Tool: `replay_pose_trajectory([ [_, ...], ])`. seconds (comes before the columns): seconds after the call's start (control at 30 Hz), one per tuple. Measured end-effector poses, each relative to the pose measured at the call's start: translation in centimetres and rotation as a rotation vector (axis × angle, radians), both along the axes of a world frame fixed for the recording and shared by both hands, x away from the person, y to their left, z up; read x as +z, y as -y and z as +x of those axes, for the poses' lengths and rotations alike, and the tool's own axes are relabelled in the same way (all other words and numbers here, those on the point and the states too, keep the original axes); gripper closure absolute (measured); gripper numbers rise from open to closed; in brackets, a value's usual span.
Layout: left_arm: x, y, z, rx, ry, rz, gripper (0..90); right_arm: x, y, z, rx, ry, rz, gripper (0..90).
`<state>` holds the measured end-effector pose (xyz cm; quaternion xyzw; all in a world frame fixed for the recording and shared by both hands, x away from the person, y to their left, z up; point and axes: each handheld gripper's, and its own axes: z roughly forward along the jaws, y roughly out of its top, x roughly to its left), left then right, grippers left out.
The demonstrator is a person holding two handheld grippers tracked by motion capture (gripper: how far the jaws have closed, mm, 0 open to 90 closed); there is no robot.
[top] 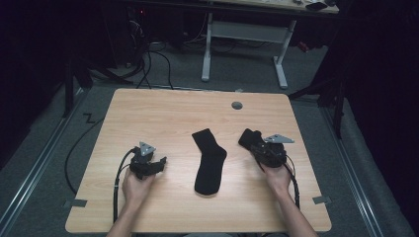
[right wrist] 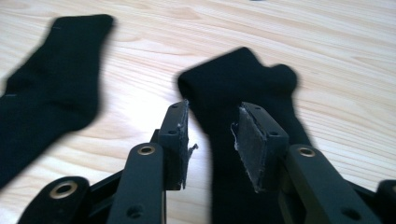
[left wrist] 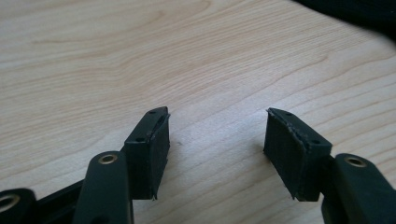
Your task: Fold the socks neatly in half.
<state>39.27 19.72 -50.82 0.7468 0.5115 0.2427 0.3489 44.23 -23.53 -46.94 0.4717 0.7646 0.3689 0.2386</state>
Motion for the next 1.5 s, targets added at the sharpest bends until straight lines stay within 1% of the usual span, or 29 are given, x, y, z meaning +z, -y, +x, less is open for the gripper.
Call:
replay_pose_trajectory([
  [0.1,0.0,0.1,0.0,-0.002,-0.001,0.004,37.8,-0.3,1.0,0.6,-0.033,-0.013,-0.024,64.9],
  [0.13,0.0,0.1,0.0,-0.002,-0.001,0.004,37.3,-0.4,1.2,0.8,-0.041,-0.02,-0.024,64.9],
  [0.23,0.0,0.1,0.0,0.001,-0.001,0.003,37.2,-0.7,1.5,1.4,-0.048,-0.04,-0.042,64.0],
  [0.33,0.0,0.1,0.0,0.001,-0.001,0.003,36.9,-1.0,1.3,2.1,-0.04,-0.041,-0.054,60.5],
  [0.4,0.0,0.1,0.0,0.001,-0.001,0.004,36.8,-1.2,1.0,2.6,-0.041,-0.056,-0.079,58.6],
  [0.47,0.0,0.1,0.0,0.001,-0.001,0.003,36.7,-1.4,0.7,3.3,-0.033,-0.059,-0.095,58.2],
  [0.57,0.0,0.1,0.0,0.0,-0.002,0.004,36.5,-1.7,0.4,4.3,-0.035,-0.089,-0.107,58.3],
  [0.6,0.0,0.1,0.0,0.0,-0.002,0.004,36.4,-1.9,0.3,4.5,-0.034,-0.104,-0.108,59.3],
  [0.63,0.0,0.1,0.0,0.0,-0.002,0.004,36.4,-2.2,0.3,4.8,-0.03,-0.118,-0.116,62.7],
  [0.67,0.0,0.1,0.0,-0.001,-0.002,0.004,36.4,-2.4,0.4,4.8,-0.011,-0.121,-0.098,68.7],
  [0.7,0.0,0.1,0.0,0.0,-0.002,0.004,36.3,-2.4,0.4,4.7,-0.006,-0.12,-0.091,73.2],
  [0.73,0.0,0.1,0.0,0.0,-0.002,0.004,36.2,-2.4,0.3,4.6,0.002,-0.117,-0.101,79.5],
  [0.77,0.0,0.1,0.0,0.0,-0.002,0.004,36.2,-2.3,0.2,4.5,0.012,-0.116,-0.123,83.8],
  [0.8,0.0,0.1,0.0,0.0,-0.002,0.004,36.2,-2.2,-0.1,4.4,0.02,-0.119,-0.153,85.4],
  [0.83,0.0,0.1,0.0,0.0,-0.002,0.004,36.2,-2.1,-0.3,4.4,0.026,-0.126,-0.163,86.1],
  [0.87,0.0,0.1,0.0,0.0,-0.002,0.003,36.1,-2.0,-0.3,4.4,0.031,-0.135,-0.155,86.6],
  [0.9,0.0,0.1,0.0,0.0,-0.002,0.003,36.1,-1.9,-0.2,4.4,0.036,-0.147,-0.137,86.9],
  [0.97,0.0,0.1,0.0,-0.001,-0.004,0.0,35.7,-1.6,0.1,4.2,0.036,-0.158,-0.08,87.1],
  [1.0,0.0,0.1,0.0,-0.001,-0.004,0.0,35.7,-1.3,0.1,4.1,0.038,-0.157,-0.052,87.2],
  [1.07,0.0,0.1,0.0,-0.001,-0.004,0.0,35.7,-0.6,0.0,3.7,0.053,-0.142,-0.018,87.2],
  [1.17,0.0,0.1,0.0,-0.001,-0.004,0.0,35.6,0.5,-0.3,3.3,0.076,-0.12,-0.009,87.2],
  [1.27,0.0,0.1,0.0,-0.002,-0.004,-0.002,35.6,1.7,-0.6,3.0,0.09,-0.099,0.011,87.1],
  [1.3,0.0,0.1,0.0,-0.001,-0.004,-0.001,35.6,2.1,-0.8,2.8,0.091,-0.084,0.0,87.1],
  [1.33,0.0,0.1,0.0,-0.001,-0.003,0.0,35.6,2.6,-1.1,2.5,0.098,-0.064,-0.021,87.1],
  [1.37,0.0,0.1,0.0,0.0,-0.003,0.002,35.5,3.1,-1.5,2.3,0.111,-0.048,-0.026,87.1],
  [1.43,0.0,0.1,0.0,0.001,-0.003,0.002,35.5,3.7,-1.9,2.0,0.124,-0.038,-0.015,87.1],
  [1.5,0.0,0.1,0.0,0.0,-0.004,-0.002,35.4,4.4,-2.3,1.8,0.139,-0.022,-0.015,87.1],
])
